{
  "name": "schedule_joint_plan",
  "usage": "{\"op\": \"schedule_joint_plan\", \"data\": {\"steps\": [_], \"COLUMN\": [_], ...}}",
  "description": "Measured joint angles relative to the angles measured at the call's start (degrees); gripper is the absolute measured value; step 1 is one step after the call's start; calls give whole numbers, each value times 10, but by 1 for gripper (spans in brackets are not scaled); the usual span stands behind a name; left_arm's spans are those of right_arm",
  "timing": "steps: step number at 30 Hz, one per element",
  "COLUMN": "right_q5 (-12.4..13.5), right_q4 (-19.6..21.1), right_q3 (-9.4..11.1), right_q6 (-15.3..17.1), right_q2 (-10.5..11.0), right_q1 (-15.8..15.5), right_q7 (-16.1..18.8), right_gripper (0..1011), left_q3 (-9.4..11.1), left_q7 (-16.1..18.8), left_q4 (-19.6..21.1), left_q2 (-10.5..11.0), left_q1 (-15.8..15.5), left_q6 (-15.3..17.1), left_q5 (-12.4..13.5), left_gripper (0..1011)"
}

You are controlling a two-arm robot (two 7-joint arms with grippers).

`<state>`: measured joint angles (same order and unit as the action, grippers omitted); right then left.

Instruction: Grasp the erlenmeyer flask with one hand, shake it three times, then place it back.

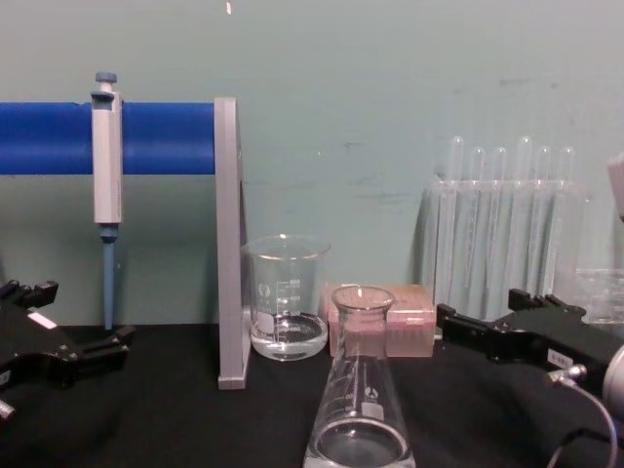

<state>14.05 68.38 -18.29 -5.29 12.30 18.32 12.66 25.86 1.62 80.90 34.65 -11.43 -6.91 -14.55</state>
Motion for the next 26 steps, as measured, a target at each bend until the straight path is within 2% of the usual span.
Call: {"op": "schedule_joint_plan", "data": {"steps": [26], "right_q5": [0], "right_q4": [0], "right_q3": [0], "right_q6": [0], "right_q2": [0], "right_q1": [0], "right_q7": [0], "right_gripper": [1003], "left_q3": [0], "left_q7": [0], "left_q4": [0], "left_q2": [0], "left_q1": [0], "left_q6": [0], "left_q5": [0], "left_gripper": [1001]}}
